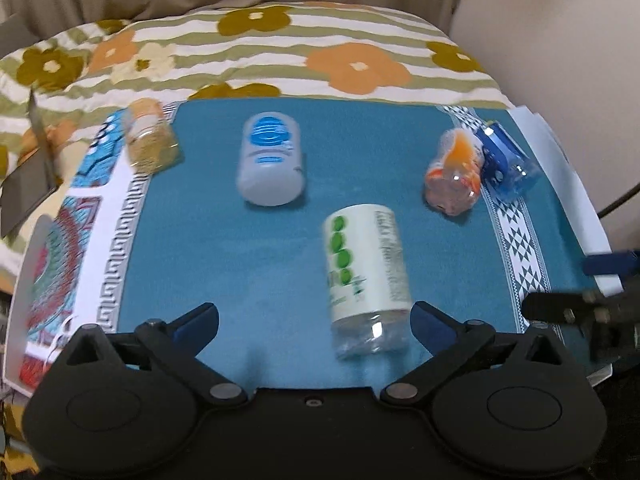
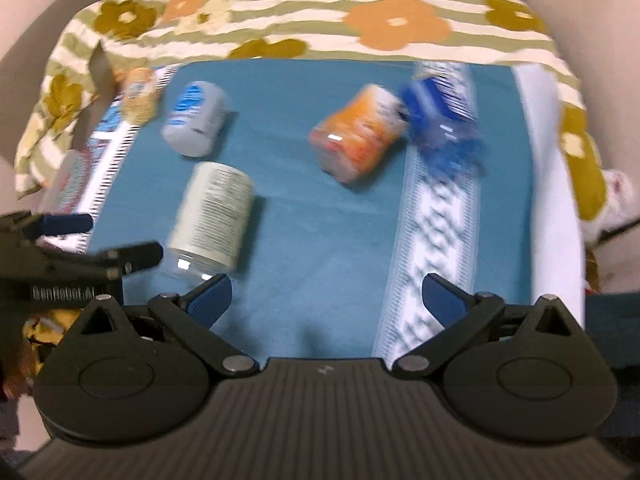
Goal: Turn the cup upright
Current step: 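Lower the right gripper over the lying cup and close on its body, then lift the cup with the right gripper and rotate it upright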
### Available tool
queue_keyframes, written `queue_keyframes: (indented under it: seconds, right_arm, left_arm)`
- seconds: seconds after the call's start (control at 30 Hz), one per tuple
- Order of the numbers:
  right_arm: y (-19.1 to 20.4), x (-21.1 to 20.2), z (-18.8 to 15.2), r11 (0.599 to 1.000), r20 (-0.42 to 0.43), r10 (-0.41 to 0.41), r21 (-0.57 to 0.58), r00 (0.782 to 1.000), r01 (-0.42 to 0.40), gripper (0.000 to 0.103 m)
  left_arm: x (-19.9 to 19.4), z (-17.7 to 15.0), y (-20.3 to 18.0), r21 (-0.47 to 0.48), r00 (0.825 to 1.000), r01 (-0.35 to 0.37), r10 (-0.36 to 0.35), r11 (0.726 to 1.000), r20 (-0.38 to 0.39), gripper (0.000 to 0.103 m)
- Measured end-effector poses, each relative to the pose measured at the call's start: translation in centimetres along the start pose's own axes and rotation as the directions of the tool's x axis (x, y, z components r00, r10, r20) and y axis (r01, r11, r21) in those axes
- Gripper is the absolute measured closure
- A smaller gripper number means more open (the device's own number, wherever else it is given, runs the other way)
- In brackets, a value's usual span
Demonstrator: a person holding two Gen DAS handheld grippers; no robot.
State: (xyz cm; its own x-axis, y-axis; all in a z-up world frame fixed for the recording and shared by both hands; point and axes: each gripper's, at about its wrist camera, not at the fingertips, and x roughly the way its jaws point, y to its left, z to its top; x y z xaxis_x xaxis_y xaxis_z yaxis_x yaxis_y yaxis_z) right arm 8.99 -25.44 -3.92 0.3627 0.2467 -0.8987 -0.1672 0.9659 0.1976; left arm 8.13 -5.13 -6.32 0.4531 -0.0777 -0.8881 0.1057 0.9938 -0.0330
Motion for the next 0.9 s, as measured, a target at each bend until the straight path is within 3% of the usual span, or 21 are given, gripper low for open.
queue_keyframes:
  seconds: [0.3, 0.6, 0.8, 0.9]
  right_arm:
    - [3.8, 5.7, 5.4, 0.989, -0.098, 0.111, 0.106, 0.989, -0.101, 0.000]
    - [4.8, 10.7, 8.3, 0.976, -0.168, 0.103, 0.207, 0.980, -0.067, 0.000]
    - [4.9, 12.3, 8.2, 0.972, -0.210, 0.095, 0.229, 0.973, -0.045, 0.011]
    - [4.7, 12.9, 8.1, 0.968, -0.218, 0.107, 0.245, 0.970, -0.052, 0.024]
  left_arm:
    - [-1.6, -1.1, 5.9, -0.013, 0.999, -0.033, 0.034, 0.999, 0.032, 0.000]
    - [-0.5, -1.6, 10.9, -0.048, 1.000, -0.003, 0.003, 0.999, -0.001, 0.000]
    - [0.0, -1.2, 12.1, -0.028, 1.000, 0.006, -0.006, 1.000, -0.001, 0.000]
    - [0.2, -1.1, 12.4, -0.031, 1.000, 0.016, -0.016, 0.999, -0.004, 0.000]
